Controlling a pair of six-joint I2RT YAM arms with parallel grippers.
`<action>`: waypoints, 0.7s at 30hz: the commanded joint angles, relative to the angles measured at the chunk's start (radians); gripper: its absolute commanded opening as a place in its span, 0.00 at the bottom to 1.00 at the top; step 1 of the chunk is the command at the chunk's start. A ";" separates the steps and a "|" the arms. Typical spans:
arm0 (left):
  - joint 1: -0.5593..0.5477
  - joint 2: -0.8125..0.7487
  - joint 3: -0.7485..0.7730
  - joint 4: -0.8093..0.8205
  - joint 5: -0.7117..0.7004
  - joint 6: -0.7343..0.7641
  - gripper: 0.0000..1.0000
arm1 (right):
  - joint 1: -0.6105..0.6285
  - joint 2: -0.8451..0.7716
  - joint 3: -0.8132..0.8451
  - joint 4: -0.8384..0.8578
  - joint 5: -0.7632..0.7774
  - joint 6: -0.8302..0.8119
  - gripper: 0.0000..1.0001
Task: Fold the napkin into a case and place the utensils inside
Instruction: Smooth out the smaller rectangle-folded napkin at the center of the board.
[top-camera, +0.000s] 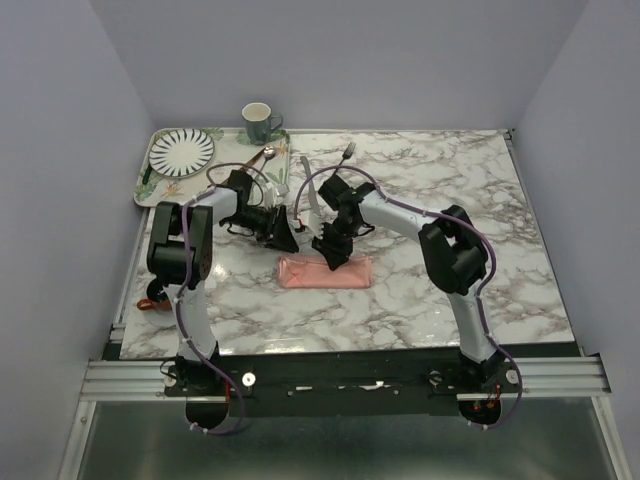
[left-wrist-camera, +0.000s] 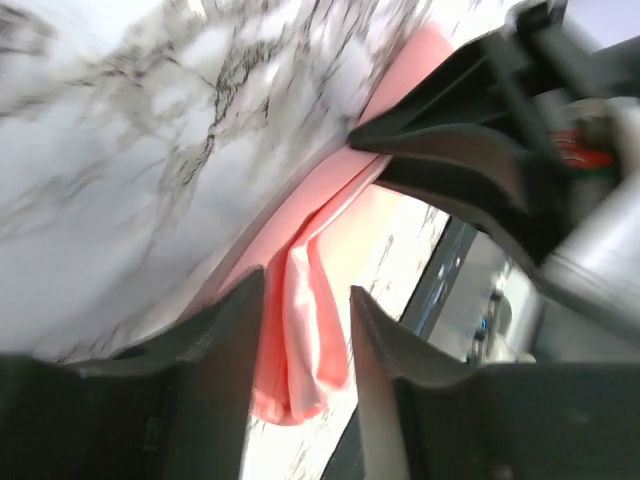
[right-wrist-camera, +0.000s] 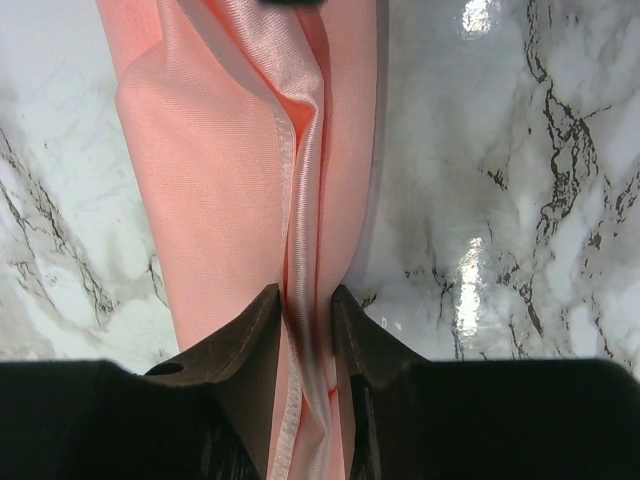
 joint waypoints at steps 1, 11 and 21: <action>0.096 -0.189 -0.091 0.219 -0.002 -0.084 0.52 | 0.012 0.034 0.010 -0.006 0.034 0.011 0.34; 0.104 -0.453 -0.255 0.120 0.102 0.234 0.43 | 0.010 0.051 0.032 -0.030 0.018 0.020 0.32; 0.019 -0.394 -0.385 0.328 0.063 -0.057 0.25 | 0.010 0.080 0.059 -0.061 -0.011 0.034 0.29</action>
